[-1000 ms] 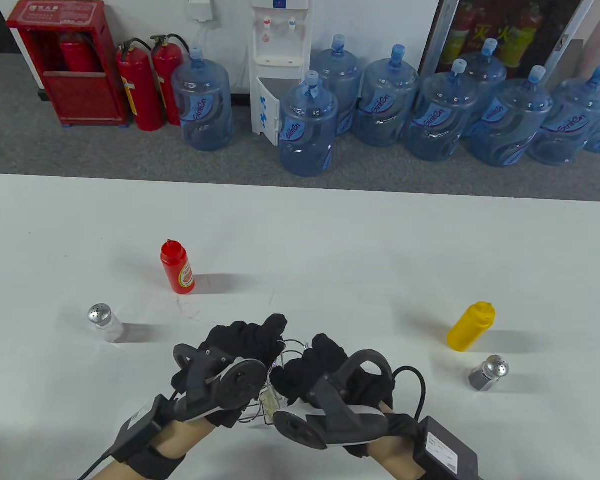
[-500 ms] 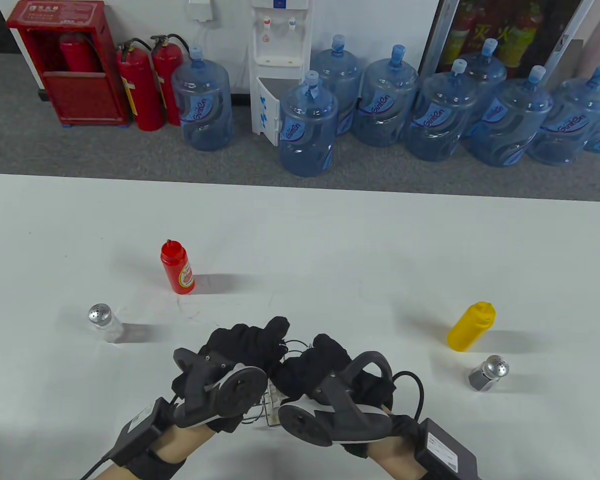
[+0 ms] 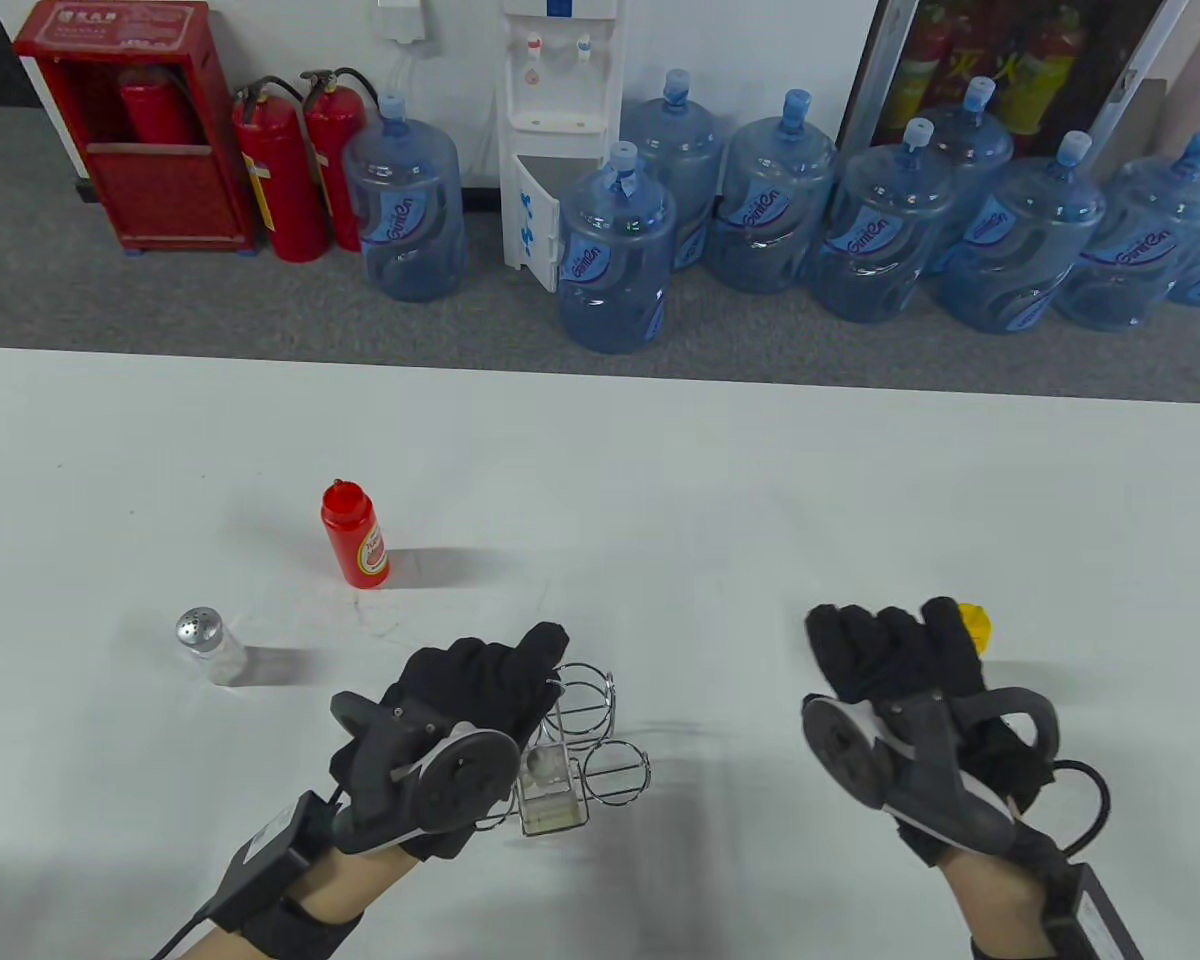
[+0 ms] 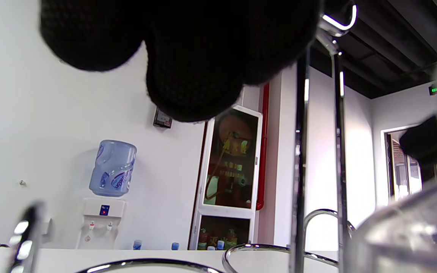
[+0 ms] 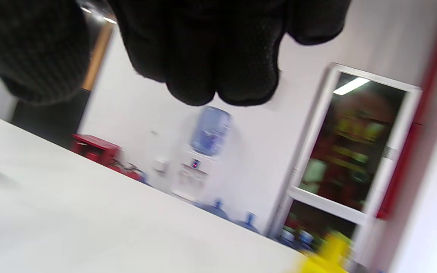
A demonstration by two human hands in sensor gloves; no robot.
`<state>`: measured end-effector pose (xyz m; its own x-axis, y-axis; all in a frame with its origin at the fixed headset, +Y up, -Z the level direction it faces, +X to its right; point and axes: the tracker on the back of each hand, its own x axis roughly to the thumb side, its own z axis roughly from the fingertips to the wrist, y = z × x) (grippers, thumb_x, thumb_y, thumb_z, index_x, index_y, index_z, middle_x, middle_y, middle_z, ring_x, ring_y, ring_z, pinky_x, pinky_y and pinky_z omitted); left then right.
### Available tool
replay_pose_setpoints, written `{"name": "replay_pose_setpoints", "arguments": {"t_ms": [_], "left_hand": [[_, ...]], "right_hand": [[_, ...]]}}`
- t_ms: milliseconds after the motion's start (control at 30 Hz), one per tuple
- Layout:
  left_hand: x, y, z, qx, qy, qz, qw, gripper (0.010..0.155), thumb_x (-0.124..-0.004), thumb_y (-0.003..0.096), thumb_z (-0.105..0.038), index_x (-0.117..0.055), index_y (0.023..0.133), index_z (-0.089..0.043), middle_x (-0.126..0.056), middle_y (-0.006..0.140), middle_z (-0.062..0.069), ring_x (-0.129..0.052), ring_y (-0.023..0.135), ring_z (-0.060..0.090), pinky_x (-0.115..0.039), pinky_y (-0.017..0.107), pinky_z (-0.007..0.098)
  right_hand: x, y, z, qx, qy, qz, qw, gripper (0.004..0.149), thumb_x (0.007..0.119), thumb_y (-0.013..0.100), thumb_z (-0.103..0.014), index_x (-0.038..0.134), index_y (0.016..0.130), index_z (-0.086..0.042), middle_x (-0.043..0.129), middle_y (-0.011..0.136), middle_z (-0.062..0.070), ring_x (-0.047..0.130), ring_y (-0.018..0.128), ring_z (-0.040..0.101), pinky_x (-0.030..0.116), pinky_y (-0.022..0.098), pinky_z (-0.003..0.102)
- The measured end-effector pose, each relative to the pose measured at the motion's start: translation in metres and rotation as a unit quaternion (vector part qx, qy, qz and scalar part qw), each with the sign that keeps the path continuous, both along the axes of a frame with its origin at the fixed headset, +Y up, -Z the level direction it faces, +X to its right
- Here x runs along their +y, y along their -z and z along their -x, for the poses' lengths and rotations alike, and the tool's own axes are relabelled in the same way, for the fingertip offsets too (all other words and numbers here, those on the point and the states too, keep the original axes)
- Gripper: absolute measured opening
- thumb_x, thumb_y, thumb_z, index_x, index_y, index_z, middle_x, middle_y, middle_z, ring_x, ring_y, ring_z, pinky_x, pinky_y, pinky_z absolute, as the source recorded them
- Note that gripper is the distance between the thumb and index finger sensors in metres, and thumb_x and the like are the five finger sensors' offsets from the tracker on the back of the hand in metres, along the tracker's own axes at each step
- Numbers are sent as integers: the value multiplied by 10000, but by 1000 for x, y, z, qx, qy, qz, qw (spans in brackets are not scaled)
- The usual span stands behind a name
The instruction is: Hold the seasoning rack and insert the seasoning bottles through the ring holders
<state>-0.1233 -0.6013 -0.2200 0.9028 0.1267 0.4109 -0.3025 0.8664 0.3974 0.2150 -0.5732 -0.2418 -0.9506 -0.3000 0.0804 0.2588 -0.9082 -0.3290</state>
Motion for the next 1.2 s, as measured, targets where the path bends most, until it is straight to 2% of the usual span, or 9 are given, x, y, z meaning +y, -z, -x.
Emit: {"name": "replay_pose_setpoints", "arguments": {"t_ms": [167,267,500,633,733,867,1067,1133,1200], "left_hand": [[1,0,0,-1,0,1,1000,448,-645,458,-446,-722,868,-281,-938,426,-200,-1051,430,81,-849,363,406],[1,0,0,-2,1,1,1000,448,-644,459,-446,-721,868,-283,-937,428,-199,-1050,433,81,-845,374,404],[0,0,0,-2,3,3,1000,447,-643,459,-447,-719,869,-286,-936,429,-200,-1048,436,82,-844,378,405],[1,0,0,-2,2,3,1000,448,-643,458,-447,-719,869,-286,-935,430,-200,-1048,438,81,-843,379,405],[1,0,0,-2,2,3,1000,447,-643,459,-446,-718,869,-286,-936,429,-199,-1048,437,82,-844,378,406],[1,0,0,-3,2,1,1000,447,-643,459,-447,-719,869,-286,-935,429,-200,-1048,436,81,-844,378,405],[-1,0,-2,-5,6,1,1000,447,-643,458,-448,-719,868,-287,-936,428,-202,-1049,435,81,-845,377,404],[-1,-1,-3,-6,8,0,1000,446,-642,458,-450,-719,868,-292,-936,428,-203,-1049,435,77,-845,377,403],[-1,-1,-3,-6,8,0,1000,445,-643,458,-450,-719,867,-293,-935,428,-204,-1048,437,78,-845,378,403]], "right_hand": [[-31,13,-53,-104,-13,55,993,735,855,287,-617,759,937,-286,854,918,-28,914,816,217,588,721,528],[-53,18,-72,-137,-3,97,986,785,853,275,-639,736,958,-270,823,948,-6,898,830,226,597,709,525],[-94,29,-91,-181,-16,158,971,808,863,260,-640,725,961,-264,817,946,2,897,818,230,588,702,530],[-101,31,-92,-188,-27,147,971,693,883,297,-543,750,928,-290,837,911,-10,916,783,215,605,690,528],[-97,28,-84,-166,-35,141,975,668,878,300,-532,774,911,-280,860,889,-2,941,757,209,625,682,526],[-75,15,-60,-116,-29,111,987,675,875,291,-561,786,903,-289,878,874,-17,955,743,193,641,677,516],[-22,-18,10,33,14,28,999,679,865,293,-584,780,906,-304,880,875,-34,956,746,180,643,684,509],[-6,-32,40,104,48,-17,993,688,863,289,-594,781,907,-303,886,870,-38,959,743,177,642,688,510],[1,-41,61,153,66,-27,986,689,856,288,-607,781,904,-307,889,864,-42,958,740,175,636,693,509]]}}
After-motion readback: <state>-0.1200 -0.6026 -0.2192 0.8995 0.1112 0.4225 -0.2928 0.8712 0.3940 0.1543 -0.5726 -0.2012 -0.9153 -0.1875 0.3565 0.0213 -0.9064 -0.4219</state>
